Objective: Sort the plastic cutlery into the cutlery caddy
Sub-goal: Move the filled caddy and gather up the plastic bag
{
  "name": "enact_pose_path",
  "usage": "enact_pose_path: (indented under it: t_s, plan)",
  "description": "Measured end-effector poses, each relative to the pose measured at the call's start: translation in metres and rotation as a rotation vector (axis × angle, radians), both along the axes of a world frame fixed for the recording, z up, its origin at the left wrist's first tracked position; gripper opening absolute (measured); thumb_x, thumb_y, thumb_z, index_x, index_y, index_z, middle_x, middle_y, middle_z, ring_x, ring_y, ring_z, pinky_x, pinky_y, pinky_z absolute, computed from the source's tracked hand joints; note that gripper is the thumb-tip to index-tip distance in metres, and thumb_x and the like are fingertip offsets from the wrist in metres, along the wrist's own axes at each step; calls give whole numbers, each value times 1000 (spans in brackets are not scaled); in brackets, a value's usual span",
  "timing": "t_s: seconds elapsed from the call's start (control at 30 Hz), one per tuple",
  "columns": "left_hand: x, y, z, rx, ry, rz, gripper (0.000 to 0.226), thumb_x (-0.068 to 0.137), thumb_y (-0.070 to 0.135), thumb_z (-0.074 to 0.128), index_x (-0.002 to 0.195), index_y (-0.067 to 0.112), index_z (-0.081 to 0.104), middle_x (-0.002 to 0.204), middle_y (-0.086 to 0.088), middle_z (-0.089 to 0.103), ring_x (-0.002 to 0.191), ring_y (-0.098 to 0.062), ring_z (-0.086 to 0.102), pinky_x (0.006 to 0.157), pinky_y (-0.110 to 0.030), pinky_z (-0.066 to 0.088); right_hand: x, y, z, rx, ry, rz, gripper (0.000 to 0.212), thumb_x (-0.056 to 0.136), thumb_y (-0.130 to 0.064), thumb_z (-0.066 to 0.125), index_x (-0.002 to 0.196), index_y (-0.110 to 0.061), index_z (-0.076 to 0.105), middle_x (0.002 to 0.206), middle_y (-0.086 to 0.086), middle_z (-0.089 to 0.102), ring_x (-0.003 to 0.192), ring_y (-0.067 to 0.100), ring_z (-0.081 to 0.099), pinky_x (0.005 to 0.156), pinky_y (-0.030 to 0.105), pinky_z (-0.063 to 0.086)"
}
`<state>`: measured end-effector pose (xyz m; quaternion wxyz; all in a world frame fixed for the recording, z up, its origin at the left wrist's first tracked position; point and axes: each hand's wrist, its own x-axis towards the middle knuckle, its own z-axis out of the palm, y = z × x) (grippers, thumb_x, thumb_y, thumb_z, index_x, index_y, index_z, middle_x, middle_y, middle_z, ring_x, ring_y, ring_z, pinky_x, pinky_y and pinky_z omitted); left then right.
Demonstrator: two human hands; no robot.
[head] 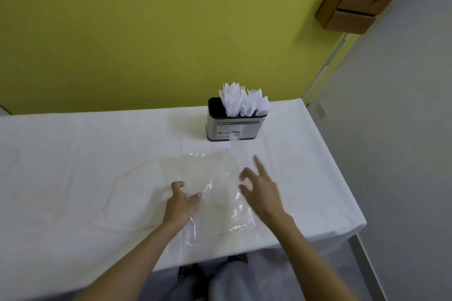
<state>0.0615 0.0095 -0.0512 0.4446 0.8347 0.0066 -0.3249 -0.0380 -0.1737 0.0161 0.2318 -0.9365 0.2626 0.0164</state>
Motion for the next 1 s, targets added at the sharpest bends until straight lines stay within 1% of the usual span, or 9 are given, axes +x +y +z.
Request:
enact_pose_path:
  t_s: [0.1, 0.17, 0.27, 0.33, 0.43, 0.53, 0.63, 0.73, 1.0]
  plan:
    - [-1, -3, 2, -15, 29, 24, 37, 97, 46, 42, 122, 20, 31, 90, -2, 62, 76, -16, 62, 68, -31, 47, 13, 36, -19, 148, 174, 338, 38, 98, -48, 45, 134, -42, 36, 164, 1, 4, 122, 41, 53, 100, 46, 43]
    - [2, -1, 0, 6, 52, 36, 37, 98, 47, 32, 123, 21, 34, 102, -9, 63, 85, -23, 61, 76, -34, 47, 13, 47, -34, 319, 146, 379, 40, 103, -34, 35, 143, -43, 29, 162, 3, 14, 132, 37, 44, 108, 46, 36]
    - [9, 1, 0, -1, 121, 67, 31, 95, 43, 37, 120, 24, 37, 106, -7, 65, 93, -27, 62, 81, -36, 50, 10, 32, -43, 344, -99, -186, 53, 93, 1, 37, 139, -25, 37, 151, 1, 34, 119, 27, 52, 90, 30, 40]
    - [10, 1, 1, -65, 139, 75, 23, 94, 38, 42, 113, 25, 39, 101, -4, 69, 82, -26, 65, 75, -36, 53, 5, 14, -47, 265, -48, -463, 52, 93, -3, 50, 141, -12, 33, 146, 8, 33, 121, 33, 44, 89, 34, 38]
    - [6, -7, 7, -148, 130, -1, 16, 94, 37, 47, 103, 26, 39, 94, -6, 69, 79, -31, 68, 74, -37, 53, -5, -6, -57, 311, 143, -478, 62, 88, -18, 66, 139, -6, 32, 132, 14, 46, 120, 35, 42, 90, 37, 39]
    - [-4, -28, 20, -240, 91, -121, 18, 93, 34, 52, 99, 25, 39, 76, -7, 59, 73, -27, 65, 78, -40, 54, -13, -15, -57, 436, 116, -508, 35, 83, -16, 67, 116, -11, 53, 99, 4, 59, 90, 22, 56, 69, 31, 44]
    - [-15, -69, 39, -325, 36, -237, 20, 94, 33, 55, 101, 24, 40, 96, -9, 62, 84, -25, 66, 72, -32, 55, -25, -26, -45, 297, -66, -528, 8, 85, -13, 61, 93, -14, 60, 95, 2, 60, 76, 16, 54, 63, 24, 42]
    - [-29, -127, 55, -404, 19, -276, 23, 94, 32, 56, 108, 24, 39, 119, -5, 58, 102, -22, 63, 78, -33, 58, -41, -47, -16, 239, -342, -627, 12, 89, -28, 64, 88, -19, 56, 94, -4, 61, 71, 10, 57, 60, 22, 44]
    - [-94, -322, 103, -631, 88, -585, 39, 98, 17, 48, 132, 32, 38, 123, 2, 58, 113, -10, 57, 90, -32, 54, -104, -180, 36, 86, -605, -779, 15, 95, -26, 51, 110, -29, 51, 84, -12, 65, 68, 4, 61, 57, 23, 42]
